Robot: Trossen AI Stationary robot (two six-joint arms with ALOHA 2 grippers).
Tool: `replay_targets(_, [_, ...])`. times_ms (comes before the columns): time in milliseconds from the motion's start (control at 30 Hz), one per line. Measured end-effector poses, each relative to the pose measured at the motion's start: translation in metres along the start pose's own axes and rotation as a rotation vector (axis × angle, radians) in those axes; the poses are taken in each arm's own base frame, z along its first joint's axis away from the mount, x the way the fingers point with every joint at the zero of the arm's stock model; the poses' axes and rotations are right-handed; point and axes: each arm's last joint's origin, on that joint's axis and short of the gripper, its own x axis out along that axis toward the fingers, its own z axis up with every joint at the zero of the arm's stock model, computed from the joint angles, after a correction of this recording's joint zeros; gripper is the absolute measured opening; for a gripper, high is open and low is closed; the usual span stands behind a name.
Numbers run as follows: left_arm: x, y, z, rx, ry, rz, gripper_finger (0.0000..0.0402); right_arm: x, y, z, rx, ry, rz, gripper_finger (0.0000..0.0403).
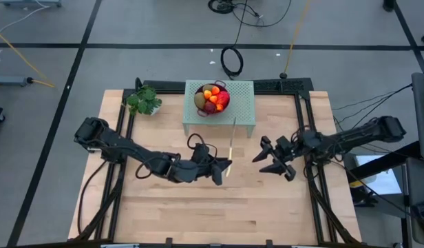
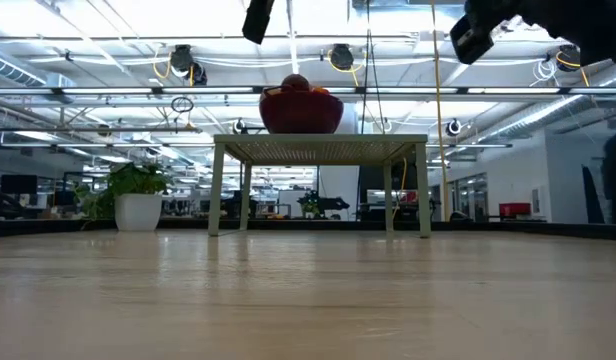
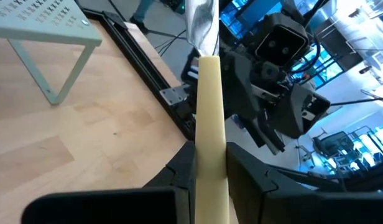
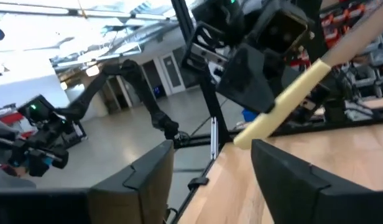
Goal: Pick & Place Fruit
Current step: Put the yellow table knife on the shelf
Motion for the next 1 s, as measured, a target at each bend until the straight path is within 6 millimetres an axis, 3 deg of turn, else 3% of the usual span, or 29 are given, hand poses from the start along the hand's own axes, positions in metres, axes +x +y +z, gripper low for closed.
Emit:
replay_targets(233, [-0.005, -0.007, -0.003, -0.016, -0.002, -0.037, 0.006, 0.023, -0.006, 0.0, 0.016, 0.048, -0.015, 0.0241])
replay_targets(500, [-0.009, -0.01, -0.007, -0.004, 0.002, -0.054, 0.006, 0.05, -0.011, 0.01, -0.022, 0.055, -0.02, 0.0247])
replay_targets(1000, [-0.012, -0.013, -0.01, 0.045, -0.008, -0.058, 0.006, 0.069, -0.021, 0.008, 0.083, -0.046, -0.095, 0.0247])
